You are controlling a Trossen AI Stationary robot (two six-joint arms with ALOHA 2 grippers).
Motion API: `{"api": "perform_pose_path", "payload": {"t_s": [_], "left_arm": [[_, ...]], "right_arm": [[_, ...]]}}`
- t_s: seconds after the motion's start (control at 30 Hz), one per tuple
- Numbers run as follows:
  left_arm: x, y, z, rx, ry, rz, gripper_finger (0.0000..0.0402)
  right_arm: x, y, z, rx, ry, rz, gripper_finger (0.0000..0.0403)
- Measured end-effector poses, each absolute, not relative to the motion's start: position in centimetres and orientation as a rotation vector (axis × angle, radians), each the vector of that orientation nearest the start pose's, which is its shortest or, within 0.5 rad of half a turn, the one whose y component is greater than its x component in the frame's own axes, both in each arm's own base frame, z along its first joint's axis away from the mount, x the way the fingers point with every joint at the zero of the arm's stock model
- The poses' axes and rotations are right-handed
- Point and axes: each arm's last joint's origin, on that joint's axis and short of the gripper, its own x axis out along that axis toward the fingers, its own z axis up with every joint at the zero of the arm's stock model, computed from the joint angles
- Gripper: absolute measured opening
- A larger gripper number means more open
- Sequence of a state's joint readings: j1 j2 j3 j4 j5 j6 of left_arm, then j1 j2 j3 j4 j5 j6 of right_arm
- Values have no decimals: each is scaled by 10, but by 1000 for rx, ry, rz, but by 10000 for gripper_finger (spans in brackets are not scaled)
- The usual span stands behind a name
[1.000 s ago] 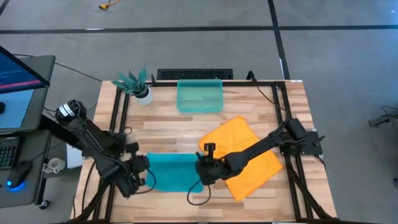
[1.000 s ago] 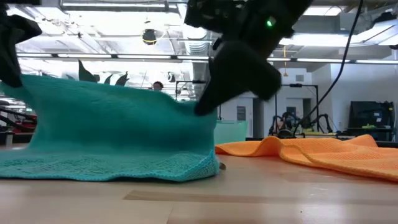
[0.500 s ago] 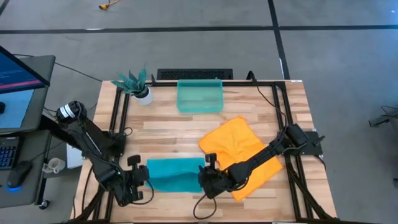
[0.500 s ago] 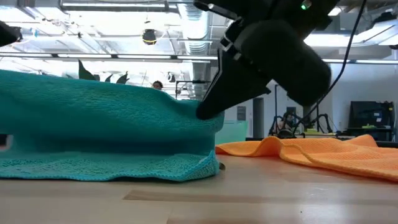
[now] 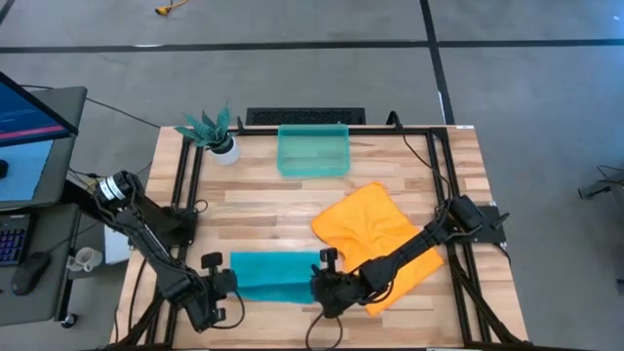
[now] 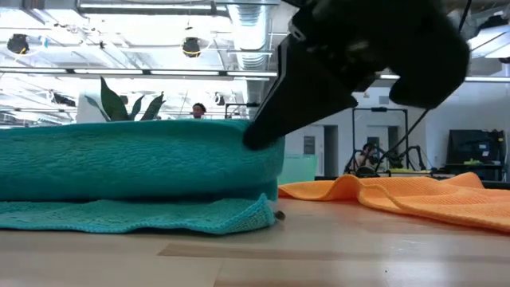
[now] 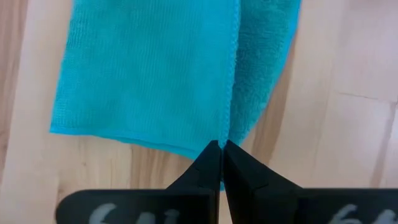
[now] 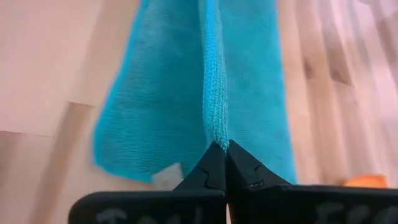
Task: Roll microfiber towels into tight, uniform cylinder then place into a basket
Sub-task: Fold the blue microfiber cloth
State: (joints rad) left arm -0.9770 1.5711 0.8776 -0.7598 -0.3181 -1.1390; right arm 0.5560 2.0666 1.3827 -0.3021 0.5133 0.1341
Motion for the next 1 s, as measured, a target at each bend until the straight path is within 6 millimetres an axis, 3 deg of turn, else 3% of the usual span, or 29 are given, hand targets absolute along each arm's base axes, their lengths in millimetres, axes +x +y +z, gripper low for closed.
{"api": "perform_pose_path", "payload": {"t_s": [0.33,0.53,1.0], "left_arm": [[152,-212,163,-102,1239,136,0],[152,-213,163,-110,1239,130,6],[154,-213,166,-148,1254,95,121]], "right_arm": [[367,216,149,-338,856,32,10],[371,219,135,-321,873,61,10],[370,221,131,-303,890,106,14]]}}
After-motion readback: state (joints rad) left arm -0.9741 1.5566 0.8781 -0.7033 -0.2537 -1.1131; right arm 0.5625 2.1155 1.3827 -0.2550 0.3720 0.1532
